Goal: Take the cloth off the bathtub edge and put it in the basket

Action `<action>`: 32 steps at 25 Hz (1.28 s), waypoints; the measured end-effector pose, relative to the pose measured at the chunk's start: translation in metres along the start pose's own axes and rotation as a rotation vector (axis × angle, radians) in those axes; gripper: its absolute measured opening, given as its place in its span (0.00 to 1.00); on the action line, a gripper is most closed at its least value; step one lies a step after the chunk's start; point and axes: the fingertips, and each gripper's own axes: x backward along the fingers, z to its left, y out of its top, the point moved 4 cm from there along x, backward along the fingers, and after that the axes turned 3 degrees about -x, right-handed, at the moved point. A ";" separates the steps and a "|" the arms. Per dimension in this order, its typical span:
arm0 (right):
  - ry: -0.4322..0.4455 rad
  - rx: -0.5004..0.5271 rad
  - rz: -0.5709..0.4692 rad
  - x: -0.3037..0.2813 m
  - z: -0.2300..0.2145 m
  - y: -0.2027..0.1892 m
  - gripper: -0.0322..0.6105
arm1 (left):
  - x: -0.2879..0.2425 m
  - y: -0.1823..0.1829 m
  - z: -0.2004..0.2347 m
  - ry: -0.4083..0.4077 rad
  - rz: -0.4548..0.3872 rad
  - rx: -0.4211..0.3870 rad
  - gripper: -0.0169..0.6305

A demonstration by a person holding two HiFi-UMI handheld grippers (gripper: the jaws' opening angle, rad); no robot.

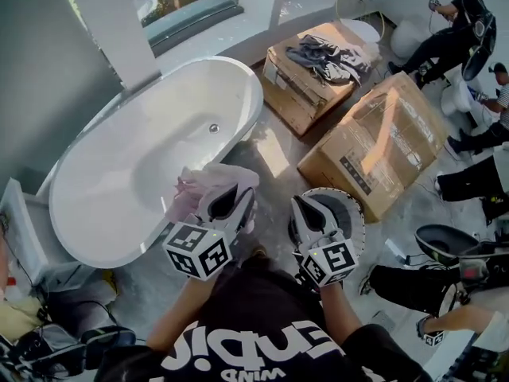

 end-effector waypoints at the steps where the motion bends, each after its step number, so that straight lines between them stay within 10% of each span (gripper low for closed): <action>1: -0.032 -0.007 -0.006 0.009 -0.005 -0.001 0.06 | -0.006 -0.002 -0.006 -0.025 0.015 -0.001 0.16; 32: -0.808 -0.156 -0.226 0.228 -0.032 -0.034 0.06 | -0.077 -0.067 -0.198 -0.725 0.367 -0.162 0.16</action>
